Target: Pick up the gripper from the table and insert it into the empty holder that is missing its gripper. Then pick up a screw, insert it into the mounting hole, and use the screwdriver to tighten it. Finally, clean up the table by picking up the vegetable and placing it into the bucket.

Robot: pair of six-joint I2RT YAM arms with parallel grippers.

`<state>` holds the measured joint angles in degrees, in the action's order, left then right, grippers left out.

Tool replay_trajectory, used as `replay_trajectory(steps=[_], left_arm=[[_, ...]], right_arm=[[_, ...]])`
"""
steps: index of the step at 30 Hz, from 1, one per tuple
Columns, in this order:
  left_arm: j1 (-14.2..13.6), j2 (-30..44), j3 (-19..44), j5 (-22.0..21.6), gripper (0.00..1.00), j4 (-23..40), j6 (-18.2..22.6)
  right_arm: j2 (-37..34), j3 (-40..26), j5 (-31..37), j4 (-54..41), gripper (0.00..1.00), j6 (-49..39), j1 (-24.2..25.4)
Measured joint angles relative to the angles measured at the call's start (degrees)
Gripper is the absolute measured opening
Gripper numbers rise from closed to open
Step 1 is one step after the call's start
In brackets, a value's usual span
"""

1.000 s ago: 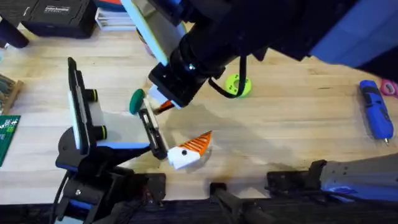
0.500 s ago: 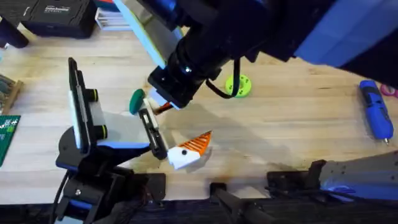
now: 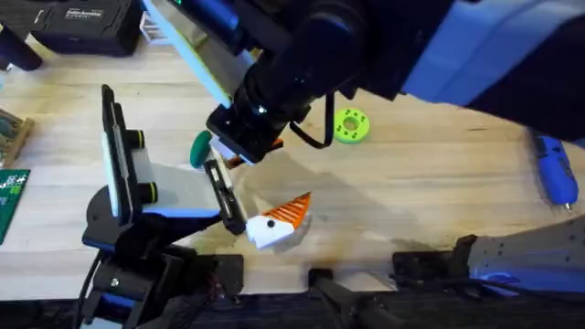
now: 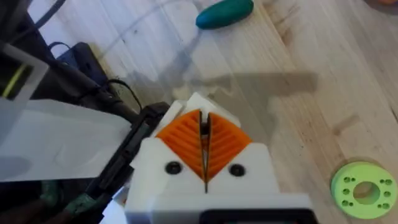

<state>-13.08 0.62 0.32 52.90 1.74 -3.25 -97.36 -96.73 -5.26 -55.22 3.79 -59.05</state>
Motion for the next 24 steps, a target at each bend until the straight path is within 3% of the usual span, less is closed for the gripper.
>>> replay_trajectory(steps=[9,15,16,24], left_arm=[[0.0,0.0,0.0,0.0,0.985,0.0,0.0],[0.1,0.0,0.0,-0.2,0.985,0.3,-0.1],[0.1,0.0,0.0,-0.2,0.985,0.3,-0.1],[0.1,0.0,0.0,0.0,0.985,-0.3,0.0]], right_arm=[[0.0,0.0,0.3,0.0,0.023,0.0,-0.1],[0.1,-0.1,2.8,-0.2,0.862,0.0,0.4],[0.2,-0.1,3.4,-0.4,0.958,-0.4,0.8],[6.9,-0.1,1.8,-4.4,0.992,-0.4,2.2]])
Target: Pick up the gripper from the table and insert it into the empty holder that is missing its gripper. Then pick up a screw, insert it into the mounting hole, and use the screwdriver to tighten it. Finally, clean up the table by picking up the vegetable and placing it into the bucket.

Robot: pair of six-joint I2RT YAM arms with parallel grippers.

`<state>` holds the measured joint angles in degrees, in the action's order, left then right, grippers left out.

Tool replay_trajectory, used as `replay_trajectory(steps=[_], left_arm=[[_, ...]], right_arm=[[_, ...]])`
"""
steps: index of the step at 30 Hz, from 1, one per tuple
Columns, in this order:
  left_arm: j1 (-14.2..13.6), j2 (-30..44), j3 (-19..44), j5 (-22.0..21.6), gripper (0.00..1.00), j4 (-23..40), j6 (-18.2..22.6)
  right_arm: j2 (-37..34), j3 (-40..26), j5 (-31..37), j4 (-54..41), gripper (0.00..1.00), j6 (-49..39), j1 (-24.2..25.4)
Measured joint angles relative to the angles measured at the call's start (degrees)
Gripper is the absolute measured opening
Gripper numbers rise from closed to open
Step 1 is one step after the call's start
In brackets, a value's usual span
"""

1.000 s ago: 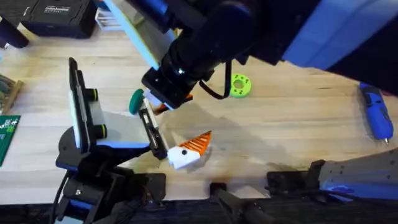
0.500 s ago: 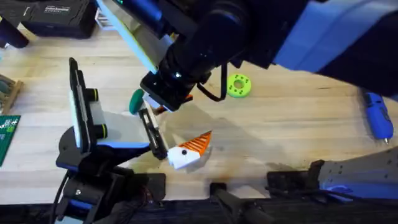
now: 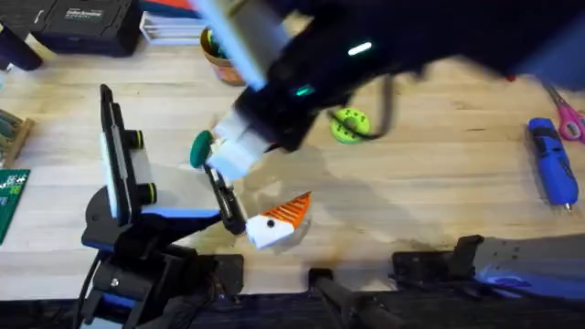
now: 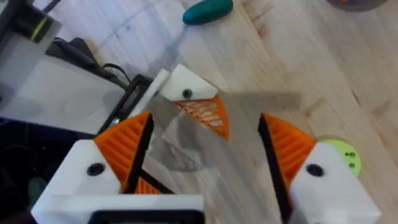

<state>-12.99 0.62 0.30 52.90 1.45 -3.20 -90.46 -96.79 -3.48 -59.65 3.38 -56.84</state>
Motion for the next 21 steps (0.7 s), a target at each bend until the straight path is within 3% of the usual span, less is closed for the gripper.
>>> replay_trajectory(steps=[6,12,21], left_arm=[[0.0,0.0,0.0,0.0,0.985,0.0,0.0],[0.0,0.0,0.0,0.0,0.985,0.0,0.0],[0.0,0.0,0.0,0.0,0.985,0.0,0.0]], right_arm=[[11.0,2.2,-0.5,-3.6,0.994,0.0,7.2],[24.6,15.3,-1.7,-2.7,0.993,0.5,13.1],[44.9,31.0,-14.0,-2.4,0.994,-2.1,19.8]])
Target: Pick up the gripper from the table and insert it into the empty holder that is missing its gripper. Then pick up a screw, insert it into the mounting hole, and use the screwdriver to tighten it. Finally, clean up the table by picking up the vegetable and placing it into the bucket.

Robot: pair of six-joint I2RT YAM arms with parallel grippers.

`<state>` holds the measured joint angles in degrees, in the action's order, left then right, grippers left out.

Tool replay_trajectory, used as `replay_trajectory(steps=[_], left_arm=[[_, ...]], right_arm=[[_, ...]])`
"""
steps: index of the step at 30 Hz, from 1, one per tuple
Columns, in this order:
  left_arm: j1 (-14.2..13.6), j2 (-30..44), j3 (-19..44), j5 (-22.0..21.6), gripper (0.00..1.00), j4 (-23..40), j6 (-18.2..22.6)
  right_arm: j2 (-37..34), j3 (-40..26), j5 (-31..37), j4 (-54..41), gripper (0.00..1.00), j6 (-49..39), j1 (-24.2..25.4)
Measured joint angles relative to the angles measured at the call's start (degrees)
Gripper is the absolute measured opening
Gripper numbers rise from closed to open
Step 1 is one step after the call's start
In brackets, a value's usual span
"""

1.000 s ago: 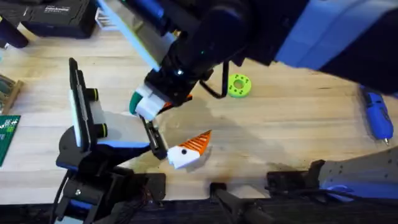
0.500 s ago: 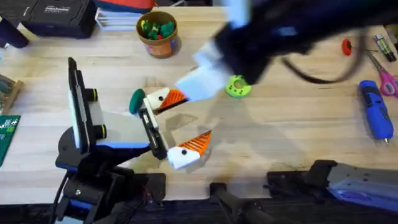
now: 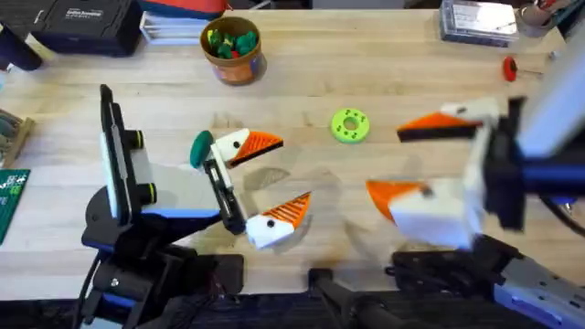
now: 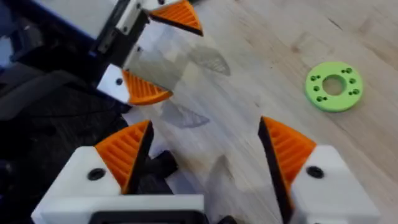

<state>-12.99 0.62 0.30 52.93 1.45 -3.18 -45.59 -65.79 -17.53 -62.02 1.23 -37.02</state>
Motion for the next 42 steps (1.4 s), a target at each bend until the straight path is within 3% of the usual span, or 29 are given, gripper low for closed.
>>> replay_trajectory(steps=[5,12,14,18,19,33,38,42], left_arm=[[0.0,0.0,0.0,0.0,0.985,0.0,0.0],[0.0,0.0,0.0,0.0,0.956,0.0,0.0],[0.0,0.0,0.0,0.0,0.728,0.0,0.0],[0.0,0.0,0.0,0.0,0.11,0.0,0.2],[0.0,0.0,0.0,0.0,0.028,-0.1,0.4],[0.0,0.0,0.0,0.0,0.01,-0.2,0.4],[0.0,0.0,0.0,0.0,0.01,-0.2,0.4],[0.0,0.0,0.0,0.0,0.01,-0.2,0.4]], right_arm=[[6.6,6.0,-7.8,-0.1,0.993,-6.3,0.4],[7.7,9.8,-11.8,0.0,0.993,-10.4,0.4],[7.7,9.8,-12.2,0.5,0.993,-10.8,0.4],[7.7,9.8,-12.5,0.5,0.993,-11.1,0.4],[7.7,9.8,-12.5,0.5,0.993,-11.1,0.4],[7.7,9.8,-9.6,3.8,0.994,-7.6,2.0],[5.7,9.8,-4.7,4.2,0.994,-4.6,7.5],[-0.3,9.7,0.2,4.8,0.994,-4.1,15.8]])
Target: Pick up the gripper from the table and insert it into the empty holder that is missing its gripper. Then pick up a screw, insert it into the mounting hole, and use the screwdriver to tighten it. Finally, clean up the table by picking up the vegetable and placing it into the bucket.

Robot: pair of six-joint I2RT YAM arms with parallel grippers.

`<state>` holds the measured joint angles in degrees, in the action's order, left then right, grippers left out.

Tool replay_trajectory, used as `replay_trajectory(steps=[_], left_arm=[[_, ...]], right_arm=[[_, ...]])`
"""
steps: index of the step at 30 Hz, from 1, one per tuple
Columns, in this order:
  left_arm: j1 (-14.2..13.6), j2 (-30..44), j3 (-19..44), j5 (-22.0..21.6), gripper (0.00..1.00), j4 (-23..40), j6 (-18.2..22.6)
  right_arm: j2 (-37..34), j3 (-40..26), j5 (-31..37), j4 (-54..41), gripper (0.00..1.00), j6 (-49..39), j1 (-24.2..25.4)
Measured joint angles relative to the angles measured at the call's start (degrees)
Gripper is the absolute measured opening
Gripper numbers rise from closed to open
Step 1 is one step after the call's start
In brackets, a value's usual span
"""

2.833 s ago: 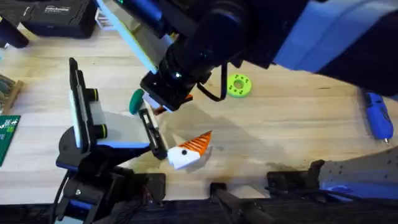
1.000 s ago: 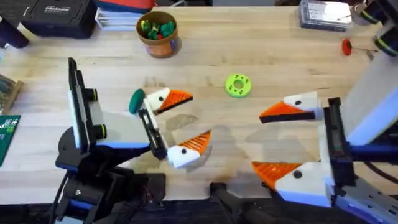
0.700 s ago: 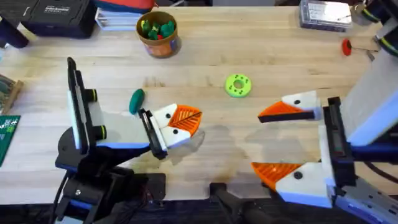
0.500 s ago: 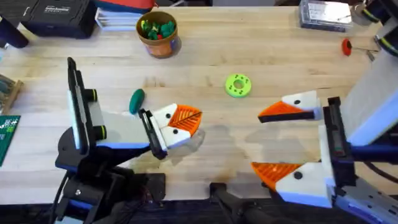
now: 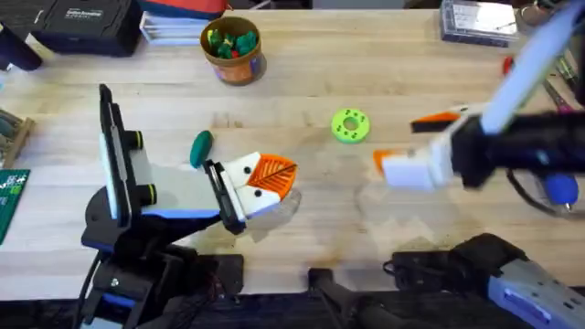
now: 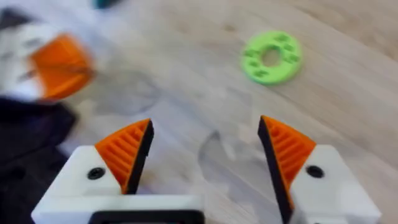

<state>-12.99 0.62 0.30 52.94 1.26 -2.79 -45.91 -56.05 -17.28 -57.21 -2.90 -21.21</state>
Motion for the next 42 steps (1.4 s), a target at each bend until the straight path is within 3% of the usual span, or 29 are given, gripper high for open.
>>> replay_trajectory(steps=[8,17,28,42], left_arm=[[0.0,0.0,0.0,0.0,0.01,0.0,0.0],[0.0,0.0,0.0,0.0,0.01,0.0,0.0],[0.0,0.0,0.0,0.0,0.01,0.0,0.0],[0.0,0.0,0.0,0.0,0.009,0.0,0.0]], right_arm=[[-17.6,-5.4,12.7,1.3,0.994,-6.1,22.8],[-33.9,-8.5,17.4,18.1,0.994,-14.0,43.1],[-43.9,-8.5,18.1,21.1,0.994,-22.2,59.8],[-46.6,-8.8,18.2,20.8,0.994,-29.2,72.0]])
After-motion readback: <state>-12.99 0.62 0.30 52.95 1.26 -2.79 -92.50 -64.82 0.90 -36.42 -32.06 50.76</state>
